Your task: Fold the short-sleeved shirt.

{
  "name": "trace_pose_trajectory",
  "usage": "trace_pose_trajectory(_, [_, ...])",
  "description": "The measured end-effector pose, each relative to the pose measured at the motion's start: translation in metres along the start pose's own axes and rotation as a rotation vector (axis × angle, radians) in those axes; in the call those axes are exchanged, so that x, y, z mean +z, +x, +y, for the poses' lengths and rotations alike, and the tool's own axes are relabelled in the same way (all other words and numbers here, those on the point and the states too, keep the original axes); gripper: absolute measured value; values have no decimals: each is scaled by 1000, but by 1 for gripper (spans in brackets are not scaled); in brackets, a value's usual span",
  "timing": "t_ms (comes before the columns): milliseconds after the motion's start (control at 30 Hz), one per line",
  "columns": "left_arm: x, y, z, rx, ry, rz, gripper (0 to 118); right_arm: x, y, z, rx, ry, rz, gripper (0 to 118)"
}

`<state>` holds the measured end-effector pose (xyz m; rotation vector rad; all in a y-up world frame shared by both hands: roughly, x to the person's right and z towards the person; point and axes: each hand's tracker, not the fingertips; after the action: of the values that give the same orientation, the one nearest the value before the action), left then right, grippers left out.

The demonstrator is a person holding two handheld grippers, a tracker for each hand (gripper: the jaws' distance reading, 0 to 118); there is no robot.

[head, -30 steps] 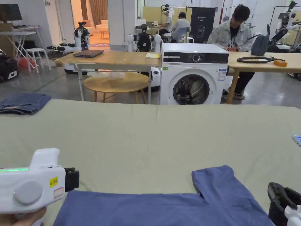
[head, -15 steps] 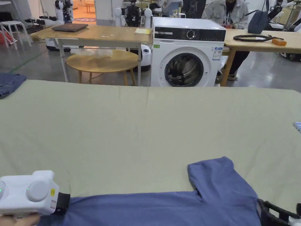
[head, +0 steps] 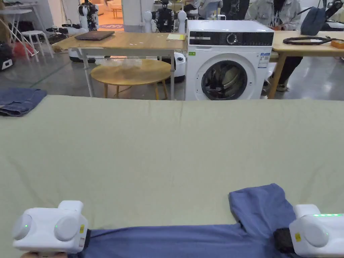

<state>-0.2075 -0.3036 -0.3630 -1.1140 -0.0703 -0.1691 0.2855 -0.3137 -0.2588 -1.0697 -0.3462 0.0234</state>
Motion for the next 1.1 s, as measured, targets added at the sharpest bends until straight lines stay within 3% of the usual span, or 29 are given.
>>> trace_pose_trajectory(67, [1, 0, -2, 0, 7, 1, 0, 14, -7, -6, 66, 46, 49, 70])
trace_pose_trajectory(133, [2, 0, -4, 5, 18, 3, 0, 23, -16, -13, 74, 68, 68, 13])
trace_pose_trajectory(167, [3, 1, -4, 12, 21, 6, 0, 25, -18, -16, 63, 73, 67, 5])
trace_pose_trajectory(333, [31, -11, -6, 32, 37, -40, 0, 43, 6, -24, -69, 111, 130, 5])
trace_pose_trajectory(533, [121, -44, -49, 73, 177, -141, 0, 130, 42, -52, 19, 257, 154, 5])
trace_pose_trajectory(667, [164, -54, -111, 11, 188, -138, 0, 184, 58, -103, -4, 286, 200, 5])
trace_pose_trajectory(867, [158, -58, -213, 21, 67, -131, 0, 204, 57, -198, -7, 198, 219, 5])
trace_pose_trajectory(1033, [139, -52, -249, 6, 54, -128, 0, 180, 51, -245, 8, 137, 195, 5])
trace_pose_trajectory(1067, [145, -52, -249, 24, 86, -114, 1, 183, 50, -250, 11, 140, 191, 8])
trace_pose_trajectory(1100, [155, -52, -248, 49, 132, -67, 22, 189, 49, -254, 19, 169, 168, 20])
